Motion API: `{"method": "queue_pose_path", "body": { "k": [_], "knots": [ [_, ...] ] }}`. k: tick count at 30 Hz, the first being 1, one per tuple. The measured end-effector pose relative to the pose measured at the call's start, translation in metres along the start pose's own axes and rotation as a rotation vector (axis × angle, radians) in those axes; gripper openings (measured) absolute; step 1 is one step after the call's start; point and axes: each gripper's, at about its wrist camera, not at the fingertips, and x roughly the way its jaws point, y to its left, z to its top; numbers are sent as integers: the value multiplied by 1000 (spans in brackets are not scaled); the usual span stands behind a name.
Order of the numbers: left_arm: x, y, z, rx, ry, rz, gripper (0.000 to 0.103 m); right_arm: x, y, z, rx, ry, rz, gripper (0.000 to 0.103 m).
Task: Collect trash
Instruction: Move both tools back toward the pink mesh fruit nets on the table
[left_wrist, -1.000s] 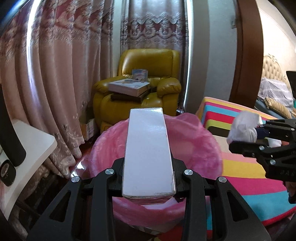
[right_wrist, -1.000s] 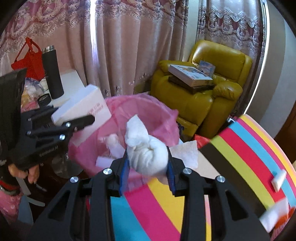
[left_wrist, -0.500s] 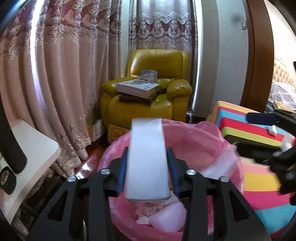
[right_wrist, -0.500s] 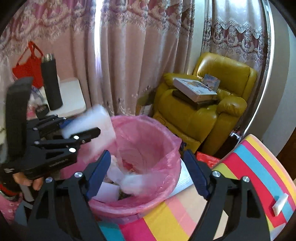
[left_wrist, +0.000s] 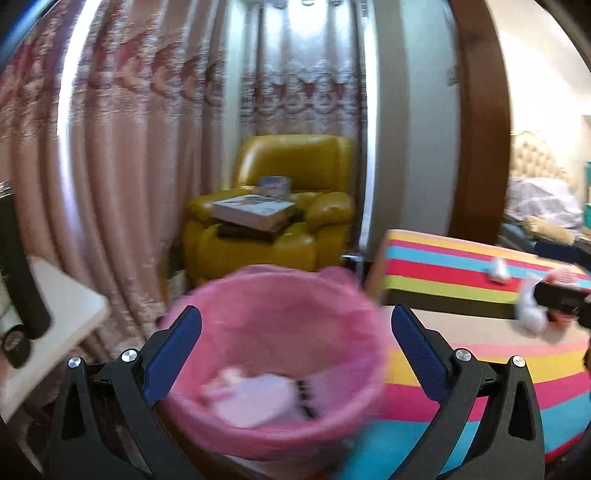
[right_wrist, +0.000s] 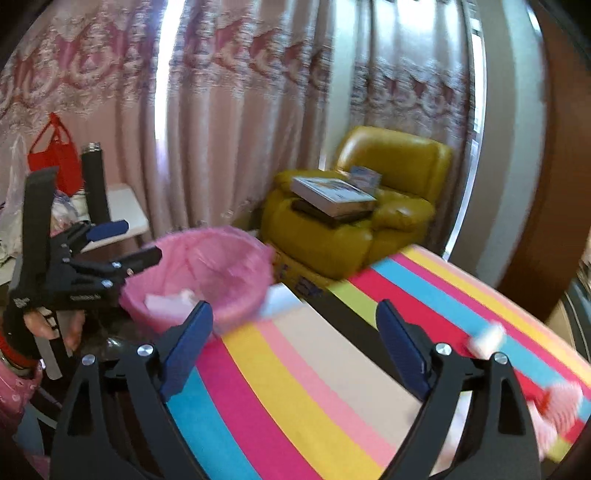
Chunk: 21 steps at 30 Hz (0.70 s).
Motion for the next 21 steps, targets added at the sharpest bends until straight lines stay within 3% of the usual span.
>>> {"method": "queue_pose_path", "body": {
  "k": [4,12,15,21],
  "knots": [
    [9,-62,-6,59,28,-121,96,-26,-47,-36,101,29,-108,87],
    [32,-174,-27,142,94,-281,96,-74,-140,-95,314,51,-301,87],
    [39,-200,-32,161,92,-308,96,-86,-164,-117,369,65,-351,88],
    [45,-231,-44,255,84,-276,96,-86,-189,-139,439,116,-393,91]
  ]
}}
